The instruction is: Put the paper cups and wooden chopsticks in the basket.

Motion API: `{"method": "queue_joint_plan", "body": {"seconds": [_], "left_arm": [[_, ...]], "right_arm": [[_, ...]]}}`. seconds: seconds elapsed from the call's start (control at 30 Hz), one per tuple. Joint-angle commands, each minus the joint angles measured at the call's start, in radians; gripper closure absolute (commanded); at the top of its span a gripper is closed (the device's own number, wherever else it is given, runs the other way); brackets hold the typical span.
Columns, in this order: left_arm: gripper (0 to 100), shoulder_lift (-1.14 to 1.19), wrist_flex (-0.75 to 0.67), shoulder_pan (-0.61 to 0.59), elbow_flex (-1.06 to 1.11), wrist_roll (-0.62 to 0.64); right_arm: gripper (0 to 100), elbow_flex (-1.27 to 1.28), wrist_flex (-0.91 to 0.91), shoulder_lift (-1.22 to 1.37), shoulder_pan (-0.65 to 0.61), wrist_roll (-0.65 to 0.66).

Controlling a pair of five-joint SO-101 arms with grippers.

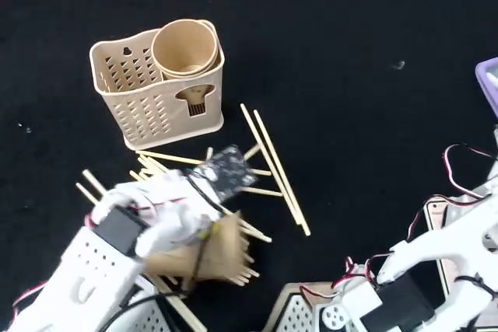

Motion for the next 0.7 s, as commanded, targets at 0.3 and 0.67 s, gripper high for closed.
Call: {"method": "queue_joint_plan", "body": {"seconds": [0.3,0.67], "left_arm": [[78,0.003,-0.017,-0.367,-0.053,-0.081],[78,0.005,-0.020,-0.754,-0.081,-0.086]], "right_arm": [[66.6,0.111,0.186,-0.475,-0.574,0.173],[67.1,0.524,0.103,-1.053,-1.476,0.018]]}}
